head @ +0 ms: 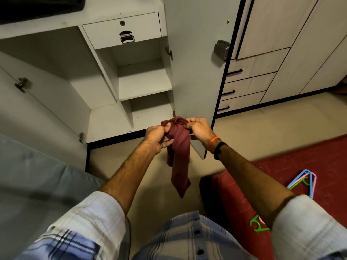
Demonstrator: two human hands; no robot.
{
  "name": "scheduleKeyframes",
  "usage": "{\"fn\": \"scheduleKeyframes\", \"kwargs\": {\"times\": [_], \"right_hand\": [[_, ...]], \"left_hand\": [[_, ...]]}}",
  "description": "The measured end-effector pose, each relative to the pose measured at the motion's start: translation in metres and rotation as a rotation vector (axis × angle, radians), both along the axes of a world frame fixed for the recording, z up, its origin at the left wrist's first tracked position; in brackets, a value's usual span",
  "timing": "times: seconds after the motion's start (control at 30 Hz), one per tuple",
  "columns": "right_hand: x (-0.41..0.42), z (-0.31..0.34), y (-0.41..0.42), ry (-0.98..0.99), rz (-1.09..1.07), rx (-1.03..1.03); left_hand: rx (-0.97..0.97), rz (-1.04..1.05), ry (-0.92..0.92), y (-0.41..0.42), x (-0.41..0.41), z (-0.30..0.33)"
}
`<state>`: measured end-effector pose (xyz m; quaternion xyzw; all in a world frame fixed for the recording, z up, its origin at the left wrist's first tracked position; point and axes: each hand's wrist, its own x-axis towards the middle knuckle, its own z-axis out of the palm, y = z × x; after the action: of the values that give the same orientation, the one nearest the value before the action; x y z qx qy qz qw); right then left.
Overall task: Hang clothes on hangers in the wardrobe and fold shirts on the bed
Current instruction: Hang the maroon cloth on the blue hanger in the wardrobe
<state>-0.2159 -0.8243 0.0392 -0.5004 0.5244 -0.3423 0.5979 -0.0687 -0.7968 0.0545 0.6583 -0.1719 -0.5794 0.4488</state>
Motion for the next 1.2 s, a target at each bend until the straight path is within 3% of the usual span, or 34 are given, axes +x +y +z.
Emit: {"fn": "scheduleKeyframes", "kwargs": {"times": [0.2, 0.53, 0.6, 0.67, 0.77, 0.93, 1.2], "right_hand": [[-0.007, -0.003, 0.0, 0.005, -0.061, 0.034], [-0.026, -0.02, 0.004, -0.067, -0.063, -0.03], [-0.033, -0.019, 0.006, -0.058, 0.01, 0.031], [-0.036, -0.017, 0.007, 0.074, 0.15, 0.067], [-0.03, -0.014, 0.009, 0.154, 0.24, 0.035], [-0.012, 0.002, 0.012, -0.031, 0.118, -0.081], [-0.012, 0.012, 0.007, 0.057, 0.354, -0.242]], "left_hand": [[-0.12, 0.011, 0.026, 0.006, -0.005, -0.003], [-0.06, 0.296, 0.352, 0.009, 0.013, -0.006], [-0.079, 0.272, 0.352, 0.011, 0.019, -0.006], [-0.117, 0.221, 0.363, 0.012, 0.02, -0.005], [-0.138, 0.097, 0.249, 0.013, 0.014, -0.004], [-0.137, -0.07, 0.046, 0.013, 0.004, -0.002], [-0.175, -0.324, -0.077, 0.016, 0.015, 0.003]]}}
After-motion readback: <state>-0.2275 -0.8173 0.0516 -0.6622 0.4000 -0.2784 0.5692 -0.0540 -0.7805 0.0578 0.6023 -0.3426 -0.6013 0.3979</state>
